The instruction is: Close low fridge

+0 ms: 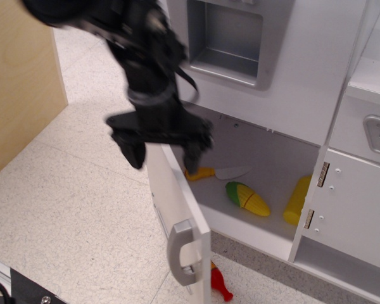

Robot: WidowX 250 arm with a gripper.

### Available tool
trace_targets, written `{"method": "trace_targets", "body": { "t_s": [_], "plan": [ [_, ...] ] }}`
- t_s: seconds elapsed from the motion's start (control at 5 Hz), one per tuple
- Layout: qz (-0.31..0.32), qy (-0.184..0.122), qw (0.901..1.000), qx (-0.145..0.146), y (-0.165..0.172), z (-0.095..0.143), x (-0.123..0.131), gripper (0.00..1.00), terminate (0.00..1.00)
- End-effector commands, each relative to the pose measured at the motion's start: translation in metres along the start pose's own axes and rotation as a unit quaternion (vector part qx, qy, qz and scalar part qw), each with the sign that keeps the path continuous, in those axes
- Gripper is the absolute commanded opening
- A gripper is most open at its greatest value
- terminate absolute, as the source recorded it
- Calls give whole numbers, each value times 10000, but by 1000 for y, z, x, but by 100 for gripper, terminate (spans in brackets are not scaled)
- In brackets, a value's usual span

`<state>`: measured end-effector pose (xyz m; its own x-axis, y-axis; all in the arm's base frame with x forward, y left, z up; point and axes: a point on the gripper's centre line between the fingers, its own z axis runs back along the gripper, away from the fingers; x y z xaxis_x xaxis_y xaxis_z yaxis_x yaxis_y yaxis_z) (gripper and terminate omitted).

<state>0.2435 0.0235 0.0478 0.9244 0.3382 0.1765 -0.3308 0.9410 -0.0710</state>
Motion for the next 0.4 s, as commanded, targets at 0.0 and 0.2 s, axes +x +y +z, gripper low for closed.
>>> {"method": "trace_targets", "body": {
  "t_s": [0.0,0.2],
  "plan": [
    [-212,-77,9994,256,63,14,-11,100,0],
    [-371,5,9974,615,84,-22,-12,100,0]
  ]
}}
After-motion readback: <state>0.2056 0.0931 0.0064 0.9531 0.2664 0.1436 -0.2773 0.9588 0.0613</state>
